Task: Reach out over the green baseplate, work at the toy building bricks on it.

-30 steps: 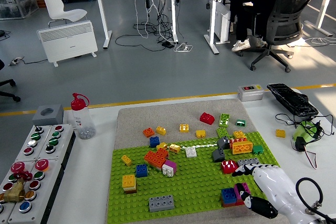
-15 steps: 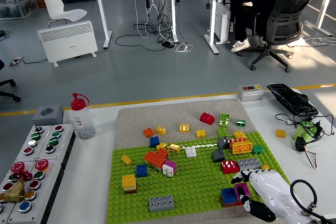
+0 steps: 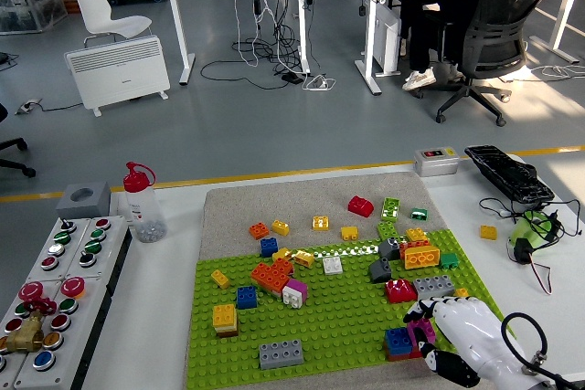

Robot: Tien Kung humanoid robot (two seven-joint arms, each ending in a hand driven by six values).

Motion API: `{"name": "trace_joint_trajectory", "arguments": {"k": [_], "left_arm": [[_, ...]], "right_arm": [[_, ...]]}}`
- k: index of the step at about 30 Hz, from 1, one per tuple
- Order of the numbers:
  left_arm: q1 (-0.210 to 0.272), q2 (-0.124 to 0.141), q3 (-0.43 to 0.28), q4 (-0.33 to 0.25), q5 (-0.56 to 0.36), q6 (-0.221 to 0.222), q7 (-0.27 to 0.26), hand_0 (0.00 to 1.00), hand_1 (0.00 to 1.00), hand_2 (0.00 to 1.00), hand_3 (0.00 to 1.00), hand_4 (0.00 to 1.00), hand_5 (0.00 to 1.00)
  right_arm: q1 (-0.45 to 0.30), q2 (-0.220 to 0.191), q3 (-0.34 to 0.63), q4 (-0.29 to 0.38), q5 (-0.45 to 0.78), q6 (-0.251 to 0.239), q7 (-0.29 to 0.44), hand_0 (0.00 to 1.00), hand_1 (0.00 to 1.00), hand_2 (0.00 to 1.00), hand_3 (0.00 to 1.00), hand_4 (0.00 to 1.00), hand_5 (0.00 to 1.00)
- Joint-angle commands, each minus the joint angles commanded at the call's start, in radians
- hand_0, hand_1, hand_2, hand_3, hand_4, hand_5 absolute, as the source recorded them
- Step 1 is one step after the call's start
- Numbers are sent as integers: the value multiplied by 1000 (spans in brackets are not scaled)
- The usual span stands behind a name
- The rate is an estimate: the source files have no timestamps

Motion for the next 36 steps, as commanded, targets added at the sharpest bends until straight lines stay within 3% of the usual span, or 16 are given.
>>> {"name": "trace_joint_trajectory", "arguments": {"k": [12,23,36], "left_arm": [[3,-1,-3,0,5,1,1,691,699,687,623,364,998],[8,-1,-4,0,10,2,2,691,699,688,623,363,998],[5,0,0,0,4,1,0,691,700,688,623,363,998]], "right_arm": [[0,-2,-3,4,-10,1,-1,508,593,607,596,431,189],[-9,-2,20,28,-19,-37,19,521,595,608,599,440,201],[-3,1,1,18,-12,-15,10,514,595,609,600,450,208]]}}
